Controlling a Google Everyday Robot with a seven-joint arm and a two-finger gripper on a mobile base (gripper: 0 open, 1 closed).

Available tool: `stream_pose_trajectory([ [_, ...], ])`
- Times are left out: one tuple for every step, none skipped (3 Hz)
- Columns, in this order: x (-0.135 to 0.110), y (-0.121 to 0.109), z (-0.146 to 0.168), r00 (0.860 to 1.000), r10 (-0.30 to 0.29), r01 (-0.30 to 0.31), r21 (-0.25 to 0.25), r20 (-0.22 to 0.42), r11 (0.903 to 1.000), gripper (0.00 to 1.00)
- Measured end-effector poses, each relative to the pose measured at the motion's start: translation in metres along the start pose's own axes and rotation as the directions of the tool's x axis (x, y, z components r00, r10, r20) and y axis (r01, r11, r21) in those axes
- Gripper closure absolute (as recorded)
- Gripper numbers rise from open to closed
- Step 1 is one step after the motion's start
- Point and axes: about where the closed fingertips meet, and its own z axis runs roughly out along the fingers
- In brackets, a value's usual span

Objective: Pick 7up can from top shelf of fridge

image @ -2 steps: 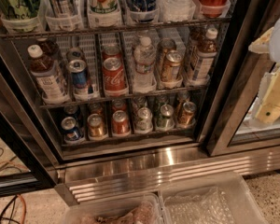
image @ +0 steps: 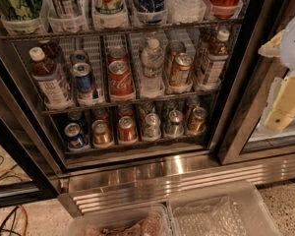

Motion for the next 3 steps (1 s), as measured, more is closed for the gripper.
stream_pose_trajectory([
  [-0.022,0.002,0.002,0.998,-0.005,0.004,0.009,0.066,1.0000,0.00],
  [-0.053,0.005,0.003,0.987,0.003,-0.007,0.026,0.163,0.9996,0.00],
  [-0.088,0.009,0.007,0.975,-0.014,0.008,0.030,0.220,0.9995,0.00],
])
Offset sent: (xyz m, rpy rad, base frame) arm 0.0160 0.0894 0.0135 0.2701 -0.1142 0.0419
